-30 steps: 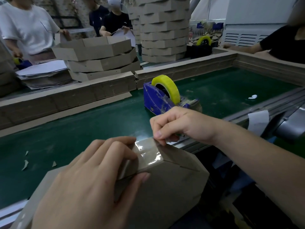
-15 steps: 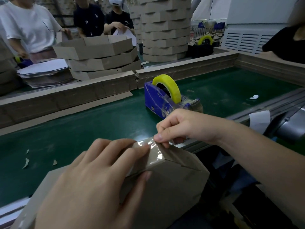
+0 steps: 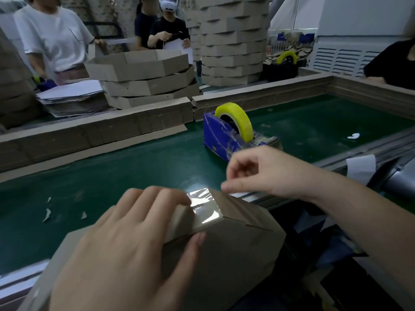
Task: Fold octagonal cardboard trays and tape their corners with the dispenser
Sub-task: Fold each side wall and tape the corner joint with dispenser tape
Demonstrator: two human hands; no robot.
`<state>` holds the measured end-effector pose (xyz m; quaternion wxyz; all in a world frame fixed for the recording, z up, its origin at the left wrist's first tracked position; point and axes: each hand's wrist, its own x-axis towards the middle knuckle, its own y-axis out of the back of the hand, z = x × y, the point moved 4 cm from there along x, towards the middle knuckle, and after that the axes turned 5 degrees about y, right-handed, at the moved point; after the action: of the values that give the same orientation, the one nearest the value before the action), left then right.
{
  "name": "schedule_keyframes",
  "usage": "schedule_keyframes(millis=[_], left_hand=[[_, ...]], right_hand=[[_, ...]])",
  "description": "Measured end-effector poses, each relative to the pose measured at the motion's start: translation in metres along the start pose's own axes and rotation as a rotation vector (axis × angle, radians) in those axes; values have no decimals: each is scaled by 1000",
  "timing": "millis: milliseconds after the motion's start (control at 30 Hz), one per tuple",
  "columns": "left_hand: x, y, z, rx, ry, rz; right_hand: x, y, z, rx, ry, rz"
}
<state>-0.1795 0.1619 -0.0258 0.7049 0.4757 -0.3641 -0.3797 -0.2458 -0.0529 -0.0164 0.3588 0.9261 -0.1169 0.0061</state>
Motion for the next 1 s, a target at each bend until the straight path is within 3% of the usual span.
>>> schedule_keyframes(millis=[67, 100, 200, 367, 433, 567, 767, 1000], left_hand=[[13, 20, 15, 165, -55, 284], [8, 21, 20, 177, -98, 310], [9, 20, 20, 201, -56, 242], [6, 21, 20, 187, -51, 221], [3, 24, 16, 211, -44, 241], [-12, 39, 9, 202, 2, 263], [-41, 83, 27, 212, -9, 407], [-72, 193, 70, 164, -31, 633]], right_hand=[[0, -7, -13, 88, 114, 65], [-1, -16, -18, 114, 131, 34], [-2, -43, -24, 260, 117, -14], [-7, -54, -18, 334, 125, 126], [-13, -55, -21, 378, 163, 60], [-26, -58, -32, 143, 298, -93], [-41, -32, -90, 56, 447, -17], [-66, 36, -209, 12, 692, 109]])
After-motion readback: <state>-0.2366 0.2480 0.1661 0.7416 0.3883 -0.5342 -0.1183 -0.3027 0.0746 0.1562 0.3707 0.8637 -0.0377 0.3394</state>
